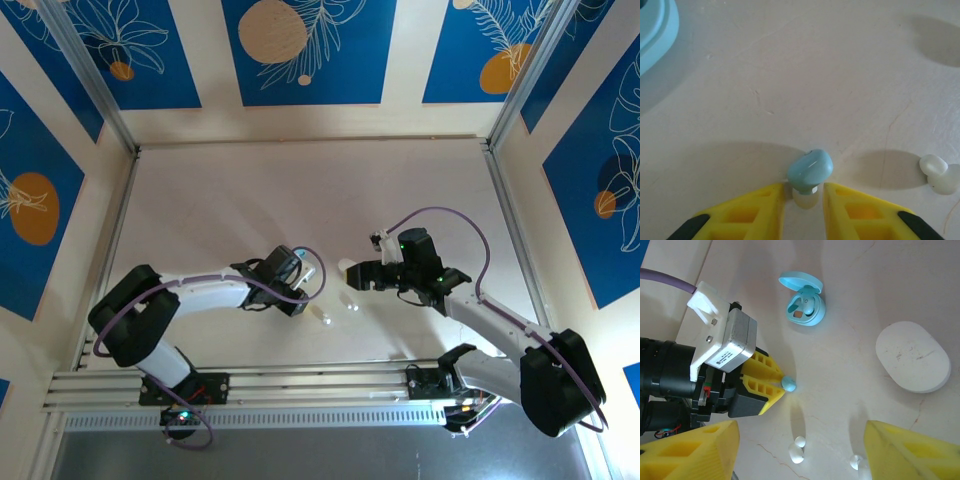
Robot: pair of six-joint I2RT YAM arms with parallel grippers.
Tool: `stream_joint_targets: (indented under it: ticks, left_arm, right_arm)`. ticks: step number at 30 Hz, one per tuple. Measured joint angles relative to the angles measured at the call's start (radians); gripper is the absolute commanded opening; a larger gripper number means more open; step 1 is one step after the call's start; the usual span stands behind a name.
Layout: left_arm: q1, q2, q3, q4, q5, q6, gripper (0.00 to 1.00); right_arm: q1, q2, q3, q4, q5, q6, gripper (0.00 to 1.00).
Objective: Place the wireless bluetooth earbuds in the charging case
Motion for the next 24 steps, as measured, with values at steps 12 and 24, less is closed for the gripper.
stream_joint_targets:
  ticks: [12, 24]
  left_arm:
    - [-0.005, 0.002, 0.002, -0.001, -0.023, 0.0, 0.18]
    - [-0.016, -0.178, -0.059, 0.06, -0.024, -0.003, 0.16]
  right_arm:
    - [0.0, 0.0, 0.0, 0.0, 0.0, 0.0, 0.67]
    - [-0.001, 0.033, 0.019, 0.0, -0.032, 0.024, 0.67]
